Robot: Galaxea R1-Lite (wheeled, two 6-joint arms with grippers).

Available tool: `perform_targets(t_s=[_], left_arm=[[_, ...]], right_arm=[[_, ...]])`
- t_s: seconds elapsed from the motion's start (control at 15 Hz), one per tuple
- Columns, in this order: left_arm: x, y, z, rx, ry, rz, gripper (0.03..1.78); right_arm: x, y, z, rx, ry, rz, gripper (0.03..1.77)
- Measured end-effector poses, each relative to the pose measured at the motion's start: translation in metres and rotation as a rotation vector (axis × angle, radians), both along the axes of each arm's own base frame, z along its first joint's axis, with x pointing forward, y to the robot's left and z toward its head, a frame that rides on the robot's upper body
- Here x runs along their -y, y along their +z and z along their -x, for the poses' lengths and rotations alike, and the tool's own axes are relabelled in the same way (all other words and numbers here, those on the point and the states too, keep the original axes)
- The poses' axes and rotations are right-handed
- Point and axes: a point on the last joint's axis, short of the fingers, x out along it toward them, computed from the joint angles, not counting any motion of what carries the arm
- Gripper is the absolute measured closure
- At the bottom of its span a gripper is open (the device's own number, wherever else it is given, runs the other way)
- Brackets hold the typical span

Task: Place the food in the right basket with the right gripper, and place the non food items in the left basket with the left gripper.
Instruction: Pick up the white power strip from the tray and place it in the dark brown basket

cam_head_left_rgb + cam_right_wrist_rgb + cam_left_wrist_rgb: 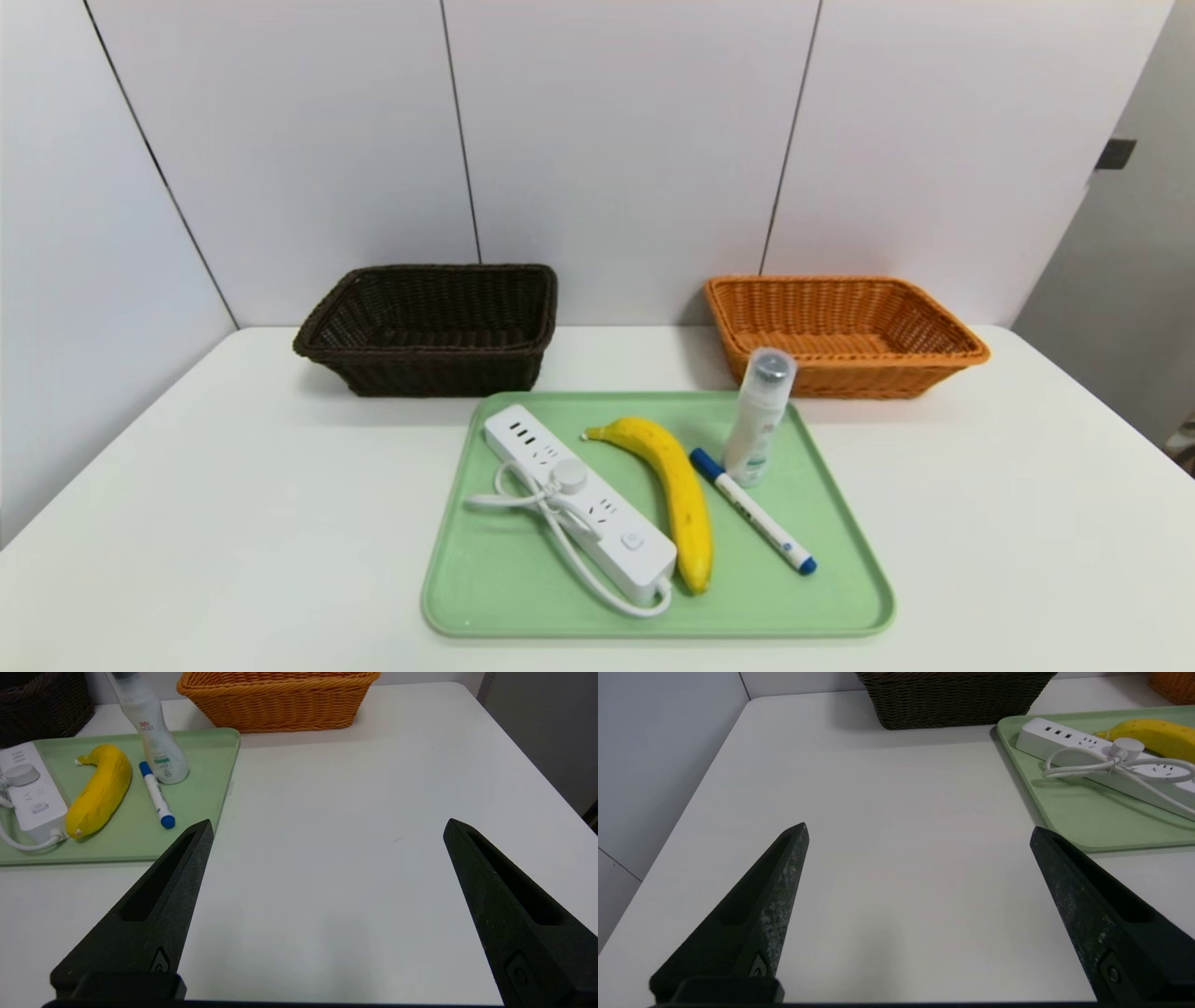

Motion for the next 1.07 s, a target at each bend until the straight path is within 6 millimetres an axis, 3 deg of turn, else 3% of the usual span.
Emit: perform_targets(t_s=[0.33,0.6,1.07], left_arm=[[0.000,0.052,-0.049,-0.156,0.014,0.051,0.12],[0.001,0.082,-0.090,-0.223,-0.015,0.068,0.12],[0.009,0.107,-0.132,-0.365,-0.079,0.091,0.12]], right_arm=[[0.000,0.052,-0.028,-0.126,-0.002,0.007,0.10],[0.000,0.090,-0.055,-0.216,-0.002,0.004,0.10],[-0.003,0.108,-0.106,-0.332,0.058,-0.010,0.10]])
